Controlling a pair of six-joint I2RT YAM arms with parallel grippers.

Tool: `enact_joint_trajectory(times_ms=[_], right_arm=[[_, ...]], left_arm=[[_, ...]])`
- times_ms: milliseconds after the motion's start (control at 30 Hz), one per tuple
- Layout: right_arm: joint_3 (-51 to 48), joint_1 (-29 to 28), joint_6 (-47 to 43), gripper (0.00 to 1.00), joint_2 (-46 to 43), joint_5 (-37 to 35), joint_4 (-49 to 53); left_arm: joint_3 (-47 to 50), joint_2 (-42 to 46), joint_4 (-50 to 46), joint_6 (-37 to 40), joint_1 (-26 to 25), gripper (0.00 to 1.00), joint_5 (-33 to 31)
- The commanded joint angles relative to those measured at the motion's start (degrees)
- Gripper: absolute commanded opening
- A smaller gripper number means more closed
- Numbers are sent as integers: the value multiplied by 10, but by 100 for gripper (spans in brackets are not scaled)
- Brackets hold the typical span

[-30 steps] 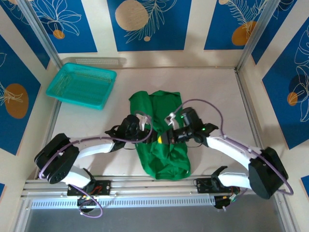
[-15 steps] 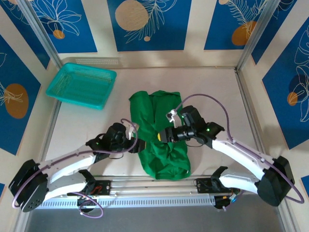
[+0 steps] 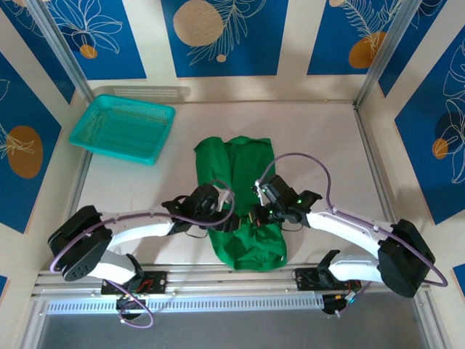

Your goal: Fold the inside-out t-shirt

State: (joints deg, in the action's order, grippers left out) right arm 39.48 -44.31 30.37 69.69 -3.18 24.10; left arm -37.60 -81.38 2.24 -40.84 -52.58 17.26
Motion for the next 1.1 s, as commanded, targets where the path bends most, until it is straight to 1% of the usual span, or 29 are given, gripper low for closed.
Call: enact_joint_trajectory(times_ms=[0, 33, 100, 167, 200, 233, 267, 300, 333, 367, 400, 433, 467, 533, 633, 733, 800, 867, 933, 1067], right_arm=[[37, -8, -29, 0, 3, 14, 11], [48, -7, -27, 0, -5, 37, 14], [51, 6, -22, 0, -32, 109, -7], [25, 45, -13, 0, -60, 158, -41], [10, 66, -22, 0, -62, 162, -51], [-4, 76, -52, 0, -54, 131, -50], [-18, 77, -97, 0, -33, 84, -54], [-30, 75, -118, 0, -10, 40, -62], [-32, 85, -113, 0, 15, 47, -72], [-24, 82, -117, 0, 29, 64, -75], [-12, 64, -110, 0, 30, 32, -65], [-1, 44, -100, 6, 20, -10, -55], [6, 39, -95, 11, 5, -27, -47], [20, 56, -83, 21, -17, -40, -14], [48, 91, -98, 27, -45, 10, 49], [95, 125, -122, 30, -65, 124, 127], [109, 134, -120, 31, -72, 178, 151], [108, 136, -111, 31, -72, 226, 152], [93, 135, -110, 32, -69, 277, 131], [53, 133, -100, 34, -61, 312, 76]], left_arm=[[-23, -9, -53, 48, 3, 0, -39], [-34, -10, -80, 65, 9, 0, -49], [-51, -2, -121, 102, 16, 0, -64], [-51, 18, -117, 148, 18, 0, -56], [-45, 27, -102, 166, 19, 0, -43], [-36, 35, -80, 179, 19, 0, -24], [-29, 38, -60, 188, 20, 0, -5], [-24, 39, -43, 190, 21, 0, 11], [-23, 35, -28, 192, 21, 0, 29], [-26, 31, -17, 193, 21, 0, 51], [-29, 28, -8, 193, 21, 0, 65], [-29, 27, 5, 189, 21, 0, 83], [-26, 32, 22, 185, 21, 0, 98], [-10, 47, 64, 175, 22, 0, 112], [5, 70, 104, 181, 28, 0, 124], [-8, 76, 89, 204, 32, 0, 143], [-17, 76, 80, 211, 32, 0, 153], [-18, 77, 85, 214, 33, 0, 158], [-18, 75, 93, 213, 34, 0, 167], [-15, 67, 102, 208, 37, 0, 174]])
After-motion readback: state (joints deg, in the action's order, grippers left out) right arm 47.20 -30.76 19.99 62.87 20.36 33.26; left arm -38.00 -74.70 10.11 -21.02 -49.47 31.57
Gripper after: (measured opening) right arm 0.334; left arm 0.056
